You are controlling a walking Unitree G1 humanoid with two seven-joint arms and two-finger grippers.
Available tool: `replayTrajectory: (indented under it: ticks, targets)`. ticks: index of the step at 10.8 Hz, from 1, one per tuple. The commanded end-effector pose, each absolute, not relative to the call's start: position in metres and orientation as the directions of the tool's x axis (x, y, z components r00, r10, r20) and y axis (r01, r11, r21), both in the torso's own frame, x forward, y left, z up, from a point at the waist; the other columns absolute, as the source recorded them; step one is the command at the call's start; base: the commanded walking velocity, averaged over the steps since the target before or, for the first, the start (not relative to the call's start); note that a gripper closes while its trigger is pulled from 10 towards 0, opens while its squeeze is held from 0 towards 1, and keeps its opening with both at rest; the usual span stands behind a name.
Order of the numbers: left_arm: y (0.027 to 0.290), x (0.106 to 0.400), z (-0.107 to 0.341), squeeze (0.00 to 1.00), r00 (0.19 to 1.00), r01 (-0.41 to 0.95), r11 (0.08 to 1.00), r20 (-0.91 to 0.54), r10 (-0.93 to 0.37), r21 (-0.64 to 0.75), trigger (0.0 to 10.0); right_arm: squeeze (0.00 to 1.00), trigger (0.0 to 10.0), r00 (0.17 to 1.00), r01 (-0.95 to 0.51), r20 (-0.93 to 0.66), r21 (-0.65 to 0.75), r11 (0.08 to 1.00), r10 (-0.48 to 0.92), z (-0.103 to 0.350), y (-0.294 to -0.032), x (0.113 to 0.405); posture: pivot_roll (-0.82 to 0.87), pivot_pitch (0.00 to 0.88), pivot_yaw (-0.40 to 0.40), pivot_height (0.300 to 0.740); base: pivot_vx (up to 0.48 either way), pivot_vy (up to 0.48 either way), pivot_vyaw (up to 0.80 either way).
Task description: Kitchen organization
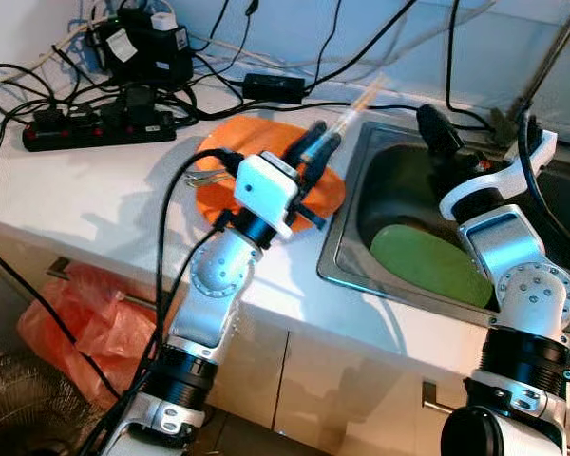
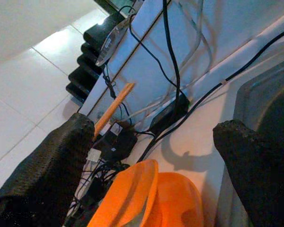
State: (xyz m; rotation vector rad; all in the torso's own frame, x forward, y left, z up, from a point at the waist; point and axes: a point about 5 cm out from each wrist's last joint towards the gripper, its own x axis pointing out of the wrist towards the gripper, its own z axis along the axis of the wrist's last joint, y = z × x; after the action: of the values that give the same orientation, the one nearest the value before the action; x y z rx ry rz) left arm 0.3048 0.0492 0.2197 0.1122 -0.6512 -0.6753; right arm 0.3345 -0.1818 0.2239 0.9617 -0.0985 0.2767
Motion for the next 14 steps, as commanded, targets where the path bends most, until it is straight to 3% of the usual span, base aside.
replayTrajectory:
  ticks: [1, 6, 8, 14]
  targets:
    - [0.04, 0.301, 0.215, 0.0, 0.565, 0.595, 0.744, 0.5, -0.656, 0.303, 0.0, 0.0, 10.0, 0.953, -0.295, 0.207, 0.802, 0.519, 0.22, 0.225, -0.176, 0.334, 0.04, 0.034, -0.025, 0.74, 0.0, 0.0, 0.0]
    - [0.03, 0.296, 0.211, 0.0, 0.512, 0.669, 0.68, 0.476, -0.715, 0.302, 0.0, 0.0, 10.0, 0.916, -0.373, 0.242, 0.808, 0.456, 0.319, 0.231, -0.157, 0.335, 0.05, 0.034, -0.027, 0.74, 0.0, 0.0, 0.0]
    - [0.03, 0.295, 0.211, 0.0, 0.51, 0.673, 0.679, 0.48, -0.714, 0.294, 0.0, 0.0, 0.0, 0.91, -0.38, 0.246, 0.819, 0.431, 0.334, 0.231, -0.154, 0.334, 0.05, 0.035, -0.028, 0.74, 0.0, 0.0, 0.0]
    - [0.03, 0.295, 0.209, 0.0, 0.517, 0.677, 0.68, 0.476, -0.712, 0.281, 0.0, 0.0, 0.0, 0.931, -0.326, 0.207, 0.842, 0.43, 0.3, 0.225, -0.159, 0.337, 0.04, 0.038, -0.029, 0.74, 0.0, 0.0, 0.0]
